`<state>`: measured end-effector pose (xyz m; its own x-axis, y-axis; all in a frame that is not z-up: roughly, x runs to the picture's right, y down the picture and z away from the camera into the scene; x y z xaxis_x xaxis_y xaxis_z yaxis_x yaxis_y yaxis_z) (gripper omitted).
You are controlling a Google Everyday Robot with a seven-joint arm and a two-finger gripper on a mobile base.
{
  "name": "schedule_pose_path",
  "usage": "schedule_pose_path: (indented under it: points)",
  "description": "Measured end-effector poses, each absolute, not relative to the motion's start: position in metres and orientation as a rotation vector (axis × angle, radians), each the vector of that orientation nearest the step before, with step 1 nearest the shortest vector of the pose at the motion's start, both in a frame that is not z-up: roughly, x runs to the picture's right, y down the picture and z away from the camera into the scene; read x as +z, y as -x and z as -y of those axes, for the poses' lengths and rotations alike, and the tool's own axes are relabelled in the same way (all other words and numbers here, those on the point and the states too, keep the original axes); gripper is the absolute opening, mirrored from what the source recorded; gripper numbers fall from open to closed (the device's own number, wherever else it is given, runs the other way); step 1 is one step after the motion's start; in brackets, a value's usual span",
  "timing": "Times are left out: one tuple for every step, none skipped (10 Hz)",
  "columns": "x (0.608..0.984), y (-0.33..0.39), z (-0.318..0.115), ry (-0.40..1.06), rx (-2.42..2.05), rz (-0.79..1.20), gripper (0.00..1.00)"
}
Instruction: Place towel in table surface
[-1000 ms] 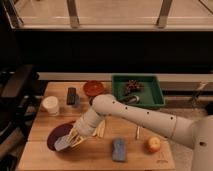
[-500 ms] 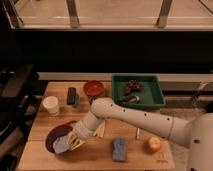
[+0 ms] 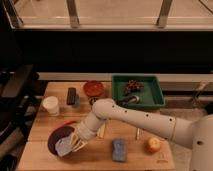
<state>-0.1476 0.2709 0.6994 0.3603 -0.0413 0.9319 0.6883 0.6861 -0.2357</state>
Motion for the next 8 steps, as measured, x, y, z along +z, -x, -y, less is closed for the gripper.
schedule_pose_path:
  points:
    - [0.6987,0.1458,-0.2718,0.691,-0.518,1.11,0.8]
    - [0.6981,0.1445,-0.2731,0.696,-0.516,1.106,0.8]
    - [0.6971,0.1428,-0.2753,0.704,-0.511,1.103,0.8]
    - [0.6963,0.1412,-0.2771,0.709,-0.507,1.101,0.8]
    - [0.6956,0.1396,-0.2783,0.711,-0.504,1.098,0.8]
    - [0.6948,0.1384,-0.2787,0.711,-0.502,1.094,0.78]
    - [0.6923,0.138,-0.2783,0.71,-0.507,1.09,0.69]
    - [0.6901,0.1383,-0.2766,0.706,-0.511,1.087,0.61]
